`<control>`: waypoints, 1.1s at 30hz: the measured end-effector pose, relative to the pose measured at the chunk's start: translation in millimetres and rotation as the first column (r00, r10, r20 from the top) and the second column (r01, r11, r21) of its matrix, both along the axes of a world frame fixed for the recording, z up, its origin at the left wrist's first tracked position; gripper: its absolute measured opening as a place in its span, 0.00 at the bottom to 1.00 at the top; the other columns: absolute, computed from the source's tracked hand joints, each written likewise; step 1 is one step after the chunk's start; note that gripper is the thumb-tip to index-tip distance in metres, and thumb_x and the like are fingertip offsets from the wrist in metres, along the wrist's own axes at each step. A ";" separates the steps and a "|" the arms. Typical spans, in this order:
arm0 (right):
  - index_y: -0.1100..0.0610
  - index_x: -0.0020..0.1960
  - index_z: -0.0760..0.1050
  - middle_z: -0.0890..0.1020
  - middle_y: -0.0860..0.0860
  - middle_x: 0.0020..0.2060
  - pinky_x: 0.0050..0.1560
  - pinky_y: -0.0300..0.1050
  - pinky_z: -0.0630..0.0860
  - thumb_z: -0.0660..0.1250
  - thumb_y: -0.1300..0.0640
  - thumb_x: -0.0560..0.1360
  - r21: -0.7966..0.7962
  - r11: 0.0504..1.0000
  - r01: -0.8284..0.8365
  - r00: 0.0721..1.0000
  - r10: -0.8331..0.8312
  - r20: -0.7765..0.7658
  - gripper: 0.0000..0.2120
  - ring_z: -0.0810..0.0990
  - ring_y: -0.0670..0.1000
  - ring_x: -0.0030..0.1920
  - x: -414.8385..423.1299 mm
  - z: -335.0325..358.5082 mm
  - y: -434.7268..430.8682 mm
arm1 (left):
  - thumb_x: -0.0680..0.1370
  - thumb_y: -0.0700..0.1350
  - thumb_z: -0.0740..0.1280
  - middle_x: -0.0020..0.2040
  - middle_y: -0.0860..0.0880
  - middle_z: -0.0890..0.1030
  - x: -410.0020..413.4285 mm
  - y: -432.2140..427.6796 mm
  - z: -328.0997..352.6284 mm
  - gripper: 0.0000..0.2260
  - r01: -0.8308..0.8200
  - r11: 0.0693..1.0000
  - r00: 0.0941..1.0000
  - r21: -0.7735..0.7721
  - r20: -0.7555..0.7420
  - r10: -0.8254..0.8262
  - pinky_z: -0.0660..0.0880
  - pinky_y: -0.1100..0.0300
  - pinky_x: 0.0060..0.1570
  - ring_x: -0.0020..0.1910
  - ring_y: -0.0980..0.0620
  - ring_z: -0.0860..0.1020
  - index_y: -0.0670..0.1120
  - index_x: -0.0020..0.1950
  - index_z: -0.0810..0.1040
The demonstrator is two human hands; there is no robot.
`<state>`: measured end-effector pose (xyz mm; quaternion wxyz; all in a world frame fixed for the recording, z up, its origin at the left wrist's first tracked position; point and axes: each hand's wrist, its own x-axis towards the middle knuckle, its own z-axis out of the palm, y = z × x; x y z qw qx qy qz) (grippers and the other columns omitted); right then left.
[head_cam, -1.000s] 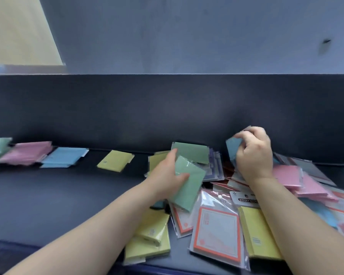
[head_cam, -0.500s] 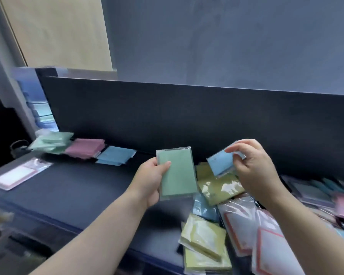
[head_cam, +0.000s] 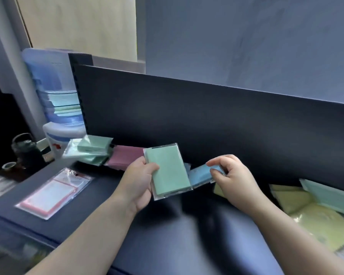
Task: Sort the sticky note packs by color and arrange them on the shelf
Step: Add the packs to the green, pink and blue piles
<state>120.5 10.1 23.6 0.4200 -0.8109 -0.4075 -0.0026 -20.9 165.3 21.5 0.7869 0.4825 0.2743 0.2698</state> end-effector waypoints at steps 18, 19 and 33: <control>0.50 0.59 0.77 0.75 0.47 0.58 0.47 0.40 0.71 0.64 0.56 0.75 -0.374 0.902 0.216 0.976 -0.194 0.097 0.13 0.76 0.49 0.47 -52.8 -24.9 119.1 | 0.76 0.37 0.64 0.48 0.46 0.82 -71.2 194.7 19.2 0.21 -0.107 0.744 0.944 0.660 -0.166 0.284 0.79 0.48 0.48 0.46 0.46 0.81 0.51 0.67 0.67; 0.50 0.59 0.77 0.75 0.47 0.58 0.48 0.40 0.71 0.63 0.55 0.76 -0.389 0.895 0.216 0.976 -0.190 0.105 0.13 0.76 0.49 0.47 -54.2 -24.1 119.9 | 0.76 0.37 0.64 0.49 0.45 0.82 -71.2 203.4 21.0 0.21 -0.085 0.713 0.934 0.696 -0.193 0.300 0.79 0.50 0.48 0.46 0.46 0.81 0.50 0.68 0.67; 0.50 0.61 0.76 0.73 0.46 0.60 0.63 0.38 0.64 0.64 0.54 0.75 -0.371 0.909 0.191 0.978 -0.144 0.150 0.14 0.71 0.50 0.63 -76.6 -28.5 115.1 | 0.79 0.44 0.60 0.72 0.42 0.63 -55.8 206.9 18.9 0.26 0.482 0.322 0.631 0.815 -0.578 0.517 0.62 0.45 0.66 0.70 0.39 0.60 0.47 0.76 0.57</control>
